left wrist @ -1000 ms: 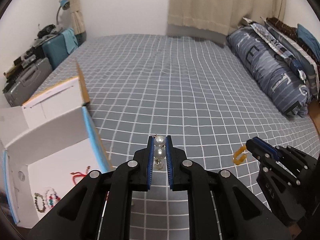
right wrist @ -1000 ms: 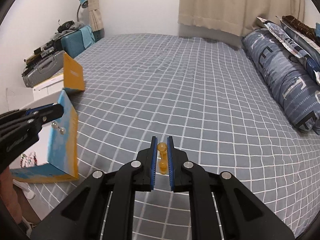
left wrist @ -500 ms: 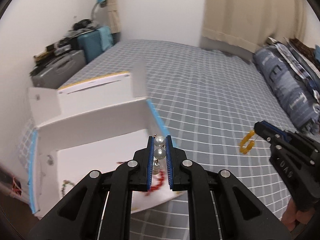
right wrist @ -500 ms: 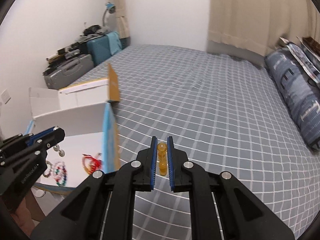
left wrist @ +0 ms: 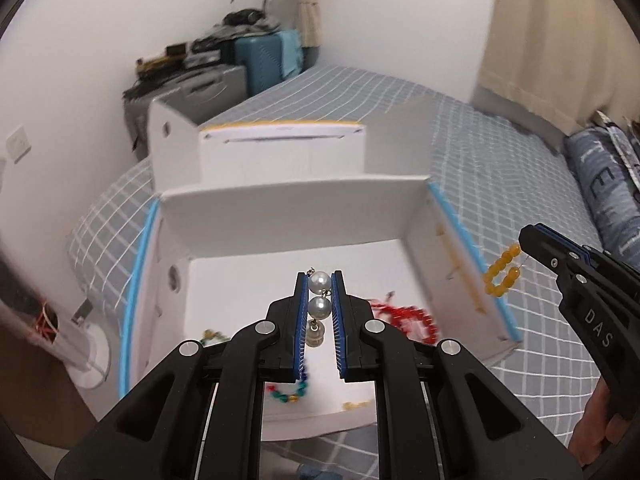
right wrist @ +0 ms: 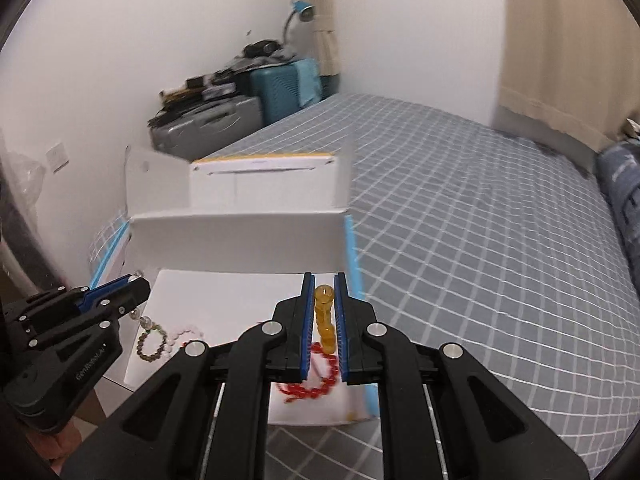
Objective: Organize jewelry
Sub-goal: 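Carry the pearl earrings and amber bracelet over to the white box, then open the left tool over the box while the right tool releases the amber bracelet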
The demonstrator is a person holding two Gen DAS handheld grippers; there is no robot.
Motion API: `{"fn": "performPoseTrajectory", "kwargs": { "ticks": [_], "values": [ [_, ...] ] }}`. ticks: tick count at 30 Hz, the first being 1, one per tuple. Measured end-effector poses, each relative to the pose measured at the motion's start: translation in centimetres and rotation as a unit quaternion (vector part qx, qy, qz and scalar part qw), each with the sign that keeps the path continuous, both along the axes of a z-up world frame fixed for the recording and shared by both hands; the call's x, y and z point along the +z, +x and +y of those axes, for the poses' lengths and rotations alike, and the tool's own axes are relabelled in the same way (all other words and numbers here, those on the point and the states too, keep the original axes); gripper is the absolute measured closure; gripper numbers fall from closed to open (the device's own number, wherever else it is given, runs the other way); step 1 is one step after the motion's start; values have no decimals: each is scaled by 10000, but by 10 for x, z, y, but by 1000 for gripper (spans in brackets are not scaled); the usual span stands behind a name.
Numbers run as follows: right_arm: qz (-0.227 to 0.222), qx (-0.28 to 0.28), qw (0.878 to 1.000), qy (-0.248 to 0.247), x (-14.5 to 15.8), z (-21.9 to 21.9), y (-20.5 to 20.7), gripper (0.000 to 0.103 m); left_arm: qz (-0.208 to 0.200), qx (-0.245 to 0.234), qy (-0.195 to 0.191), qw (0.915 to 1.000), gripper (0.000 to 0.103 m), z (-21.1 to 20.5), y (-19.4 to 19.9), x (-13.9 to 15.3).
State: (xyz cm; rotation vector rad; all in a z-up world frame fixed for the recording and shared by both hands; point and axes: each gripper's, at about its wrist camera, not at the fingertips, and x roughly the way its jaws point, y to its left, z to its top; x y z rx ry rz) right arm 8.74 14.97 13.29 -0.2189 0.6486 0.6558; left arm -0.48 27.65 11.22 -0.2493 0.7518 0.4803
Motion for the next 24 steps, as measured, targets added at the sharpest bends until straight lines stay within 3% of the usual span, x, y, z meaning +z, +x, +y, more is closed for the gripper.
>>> {"fn": "performPoseTrajectory", "kwargs": {
  "ticks": [9,16,24],
  "values": [
    [324,327,9983,-360,-46,57,9,94,401,364,-169,9984,91,41,-10,-42],
    [649,284,9956,-609,-76,65,22,94,629,417,-382,9964,91,58,-3,-64],
    [904,207,9929,-747,-92,68,31,93,703,469,-399,9956,91,62,0,-70]
  ]
}}
